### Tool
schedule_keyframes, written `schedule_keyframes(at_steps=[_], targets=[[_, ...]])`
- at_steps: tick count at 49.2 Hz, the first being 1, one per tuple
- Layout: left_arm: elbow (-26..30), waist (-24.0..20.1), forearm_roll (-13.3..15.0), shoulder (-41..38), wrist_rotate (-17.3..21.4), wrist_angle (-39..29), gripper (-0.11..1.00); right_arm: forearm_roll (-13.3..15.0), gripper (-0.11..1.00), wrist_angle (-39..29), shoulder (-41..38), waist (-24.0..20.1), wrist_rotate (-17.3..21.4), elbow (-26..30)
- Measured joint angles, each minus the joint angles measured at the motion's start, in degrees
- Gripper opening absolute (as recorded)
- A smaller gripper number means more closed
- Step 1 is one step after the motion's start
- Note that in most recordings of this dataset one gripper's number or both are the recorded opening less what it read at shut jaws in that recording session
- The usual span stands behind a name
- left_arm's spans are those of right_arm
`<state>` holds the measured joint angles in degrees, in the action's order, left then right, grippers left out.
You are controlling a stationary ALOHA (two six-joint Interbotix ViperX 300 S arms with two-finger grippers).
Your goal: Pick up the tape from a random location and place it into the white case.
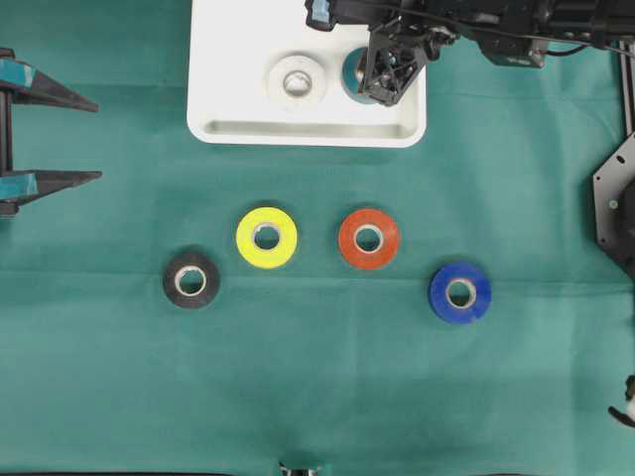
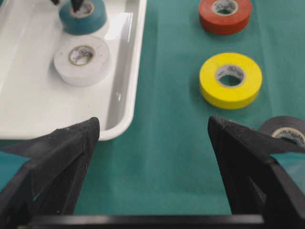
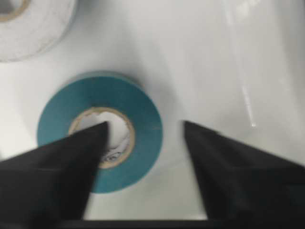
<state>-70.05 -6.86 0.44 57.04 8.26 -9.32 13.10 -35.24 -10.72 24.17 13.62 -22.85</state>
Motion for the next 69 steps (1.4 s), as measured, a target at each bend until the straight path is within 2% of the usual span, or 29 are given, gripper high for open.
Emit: schedule_keyframes(at_steps=[3,6,16,33,42,52,58,69], targets=[[-0.1,-0.1,0.0,0.0,0.0,0.0,0.96,0.0,0.87,-0.4,0.9,0.0,0.0,0.0],[-0.1,0.0,0.0,0.0,0.0,0.0,0.96,0.0,0.93,-0.7,2.1,0.0,0.0,0.0],[0.0,-0.1,0.0,0.0,0.0,0.0,0.96,0.0,0.91,-2.2,6.3,0.0,0.0,0.1],[0.0,-0.1,0.0,0.0,0.0,0.0,0.96,0.1,0.91,-8.4,15.3,0.0,0.0,0.8],[0.0,0.0,0.0,0.0,0.0,0.0,0.96,0.1,0.91,-8.7,19.2,0.0,-0.1,0.8],[0.0,-0.1,-0.1,0.0,0.0,0.0,0.96,0.1,0.91,-8.3,19.6,-0.4,0.1,0.8],[-0.1,-0.1,0.0,0.0,0.0,0.0,0.96,0.0,0.91,-7.0,19.5,-4.0,0.0,0.8],[0.0,0.0,-0.1,0.0,0.0,-0.1,0.96,-0.1,0.91,-3.8,19.5,-15.0,0.4,0.8]])
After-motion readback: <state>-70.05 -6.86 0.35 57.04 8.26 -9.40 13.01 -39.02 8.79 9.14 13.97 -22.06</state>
